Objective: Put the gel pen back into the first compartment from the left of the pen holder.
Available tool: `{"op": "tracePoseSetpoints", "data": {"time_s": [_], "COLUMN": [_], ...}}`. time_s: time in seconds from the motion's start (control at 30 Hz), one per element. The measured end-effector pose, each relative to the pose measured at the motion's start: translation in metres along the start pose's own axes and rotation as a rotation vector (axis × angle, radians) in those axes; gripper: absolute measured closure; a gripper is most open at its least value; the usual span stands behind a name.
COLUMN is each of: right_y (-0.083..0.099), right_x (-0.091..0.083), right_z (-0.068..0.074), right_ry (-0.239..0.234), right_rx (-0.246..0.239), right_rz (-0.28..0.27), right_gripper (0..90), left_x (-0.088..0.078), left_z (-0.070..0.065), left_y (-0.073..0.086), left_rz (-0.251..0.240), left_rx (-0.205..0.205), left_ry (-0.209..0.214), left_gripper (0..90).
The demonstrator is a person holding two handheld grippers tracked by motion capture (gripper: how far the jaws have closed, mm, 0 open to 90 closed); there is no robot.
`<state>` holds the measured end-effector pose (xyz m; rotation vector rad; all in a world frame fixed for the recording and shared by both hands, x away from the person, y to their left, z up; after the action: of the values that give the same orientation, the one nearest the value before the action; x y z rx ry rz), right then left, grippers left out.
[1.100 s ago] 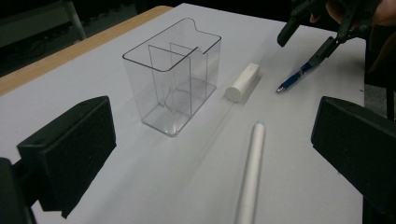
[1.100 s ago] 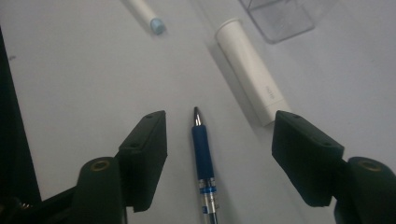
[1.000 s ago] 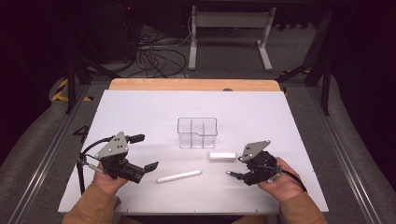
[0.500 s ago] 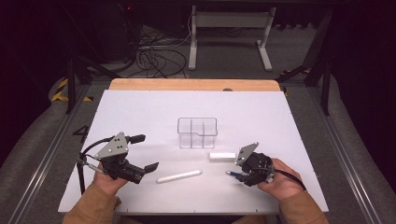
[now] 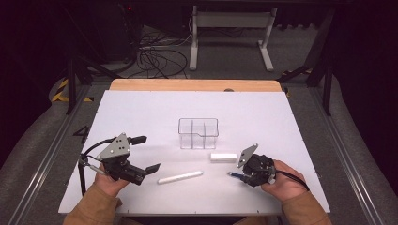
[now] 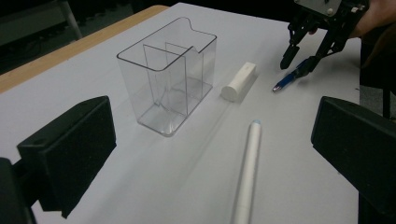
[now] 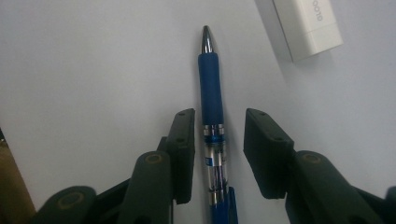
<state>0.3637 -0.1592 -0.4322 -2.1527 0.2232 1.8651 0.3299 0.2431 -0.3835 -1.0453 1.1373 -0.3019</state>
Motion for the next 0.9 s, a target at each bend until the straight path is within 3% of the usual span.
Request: {"op": "tracePoseSetpoints", "data": {"time_s": [0.27,0.57,0.9], "right_y": [-0.0022,-0.0032,-0.0036], "right_x": [0.0043,0.0052,0.0049], "right_z": [0.0022,0.0043,0.0056], "right_ry": [0.008,0.01,0.024], "right_rx": [-0.022,-0.049,-0.066], "right_rz": [0.042,0.053,0.059], "right_gripper": [71.2,78.4,78.9], "left_x": [-0.0002,0.0,-0.0003], "left_z": [-0.0001,-0.0003,-0.0005], "left_y": [0.0002,-0.0001,-0.0001], "left_rz": [-0.001,0.0,0.0], "left_rx": [-0.002,0.002,0.002], "left_ry": [0.001,0.001,0.001], "left_gripper": [0.9,0.8,0.8]}}
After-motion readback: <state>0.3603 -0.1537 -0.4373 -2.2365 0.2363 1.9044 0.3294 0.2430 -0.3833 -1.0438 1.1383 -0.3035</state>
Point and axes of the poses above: each handheld gripper's, and its own axes: x roughly forward along the jaws, y roughly out of its underside, z roughly to its left, the point moved 1 cm from there along x, roughly forward along the jaws, and after that the axes turned 12 degrees about z, right-handed, at the moved point
